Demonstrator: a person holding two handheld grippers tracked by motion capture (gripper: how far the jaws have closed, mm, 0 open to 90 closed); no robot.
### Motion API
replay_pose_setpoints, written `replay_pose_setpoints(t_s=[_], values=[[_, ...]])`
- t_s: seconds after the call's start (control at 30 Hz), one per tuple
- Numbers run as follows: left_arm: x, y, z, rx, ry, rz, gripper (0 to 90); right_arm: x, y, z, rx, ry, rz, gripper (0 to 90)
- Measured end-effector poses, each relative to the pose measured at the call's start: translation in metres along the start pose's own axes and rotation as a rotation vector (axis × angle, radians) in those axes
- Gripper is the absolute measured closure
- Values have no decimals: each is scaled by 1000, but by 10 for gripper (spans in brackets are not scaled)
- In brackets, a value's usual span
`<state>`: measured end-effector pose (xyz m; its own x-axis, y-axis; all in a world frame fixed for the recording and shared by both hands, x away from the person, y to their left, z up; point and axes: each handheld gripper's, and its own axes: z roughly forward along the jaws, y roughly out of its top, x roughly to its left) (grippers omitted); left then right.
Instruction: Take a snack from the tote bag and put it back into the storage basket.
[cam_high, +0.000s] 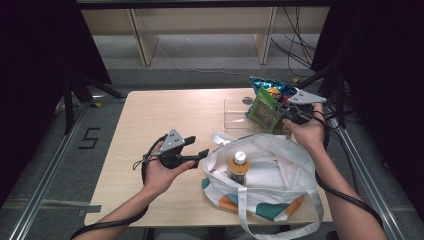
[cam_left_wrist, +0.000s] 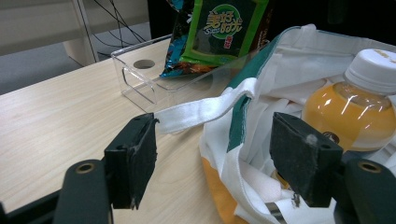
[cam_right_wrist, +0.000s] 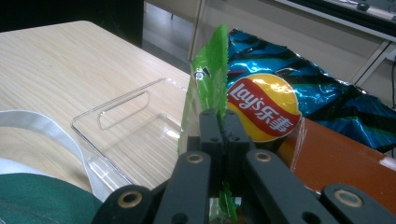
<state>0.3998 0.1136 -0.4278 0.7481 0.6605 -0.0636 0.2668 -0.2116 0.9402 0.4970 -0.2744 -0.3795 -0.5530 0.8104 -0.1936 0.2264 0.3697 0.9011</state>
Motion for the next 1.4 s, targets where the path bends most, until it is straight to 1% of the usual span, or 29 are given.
replay_pose_setpoints(t_s=[0.03, 0.07, 0.1, 0.13, 0.17, 0.2, 0.23, 0.27, 0.3, 0.33, 0.37, 0.4, 0.47, 0.5, 0.53, 0.57, 0.6, 0.7, 0.73, 0.77, 0.8, 0.83, 0.9, 0.93, 0.97, 1.03, 1.13, 1.27, 1.4], values=[[0, 0, 0, 0, 0, 0, 315, 0, 0, 0, 1, 2, -9, 900], [0, 0, 0, 1, 0, 1, 315, 1, 0, 0, 11, 4, 14, 900], [0, 0, 0, 2, 0, 2, 315, 1, -1, 0, 18, 10, 10, 900], [0, 0, 0, 2, 0, 2, 315, 1, -2, 1, 10, 7, -3, 900], [0, 0, 0, 2, 0, 2, 315, 1, -2, 1, 24, 16, -8, 900], [0, 0, 0, 2, 0, 2, 315, 2, -3, 3, 16, 13, -8, 900], [0, 0, 0, 1, 0, 1, 315, 1, -3, 3, 16, 14, -22, 900], [0, 0, 0, 1, -1, 2, 315, 3, -4, 2, 37, 15, 6, 900], [0, 0, 0, 1, 0, 0, 315, 4, -5, 3, 25, 12, 3, 900], [0, 0, 0, 1, 0, 1, 315, 4, -6, 3, 31, 13, 5, 900], [0, 0, 0, 8, 7, 2, 315, 2, -6, 3, 41, 20, -7, 900], [0, 0, 0, 7, 6, 3, 315, 4, -8, 4, 33, 13, 3, 900], [0, 0, 0, 6, 6, 3, 315, 4, -9, 4, 46, 16, -2, 899], [0, 0, 0, 6, 6, 2, 315, 4, -10, 4, 46, 15, 14, 899], [0, 0, 0, 7, 6, 4, 315, 3, -10, 4, 44, 14, 3, 899], [0, 0, 0, 7, 6, 3, 315, 3, -11, 4, 51, 14, 7, 899], [0, 0, 0, 7, 6, 3, 315, 2, -11, 4, 52, 16, -2, 899], [0, 0, 0, 7, 7, 3, 315, 4, -13, 5, 57, 18, 6, 898], [0, 0, 0, 6, 6, 3, 315, 3, -14, 5, 55, 19, -4, 898], [0, 0, 0, 4, 3, 2, 315, 4, -14, 5, 55, 16, 13, 898], [0, 0, 0, 3, 0, 2, 315, 3, -15, 6, 47, 19, 1, 898], [0, 0, 0, 3, 0, 2, 315, 4, -15, 6, 53, 19, 15, 898], [0, 0, 0, 2, 0, 1, 315, 4, -16, 6, 63, 23, 11, 897], [0, 0, 0, 2, 0, 2, 315, 4, -16, 6, 61, 23, 15, 896], [0, 0, 0, 1, 0, 0, 315, 4, -17, 7, 57, 20, 7, 896], [0, 0, 0, 8, 7, 3, 315, 5, -17, 7, 61, 20, 21, 895], [0, 0, 0, 6, 5, 1, 315, 4, -18, 7, 78, 25, 16, 894], [0, 0, 0, 8, 4, 5, 315, 5, -19, 8, 71, 20, 14, 891], [-1, 0, 0, 6, 5, 1, 315, 5, -21, 8, 85, 20, 7, 888]])
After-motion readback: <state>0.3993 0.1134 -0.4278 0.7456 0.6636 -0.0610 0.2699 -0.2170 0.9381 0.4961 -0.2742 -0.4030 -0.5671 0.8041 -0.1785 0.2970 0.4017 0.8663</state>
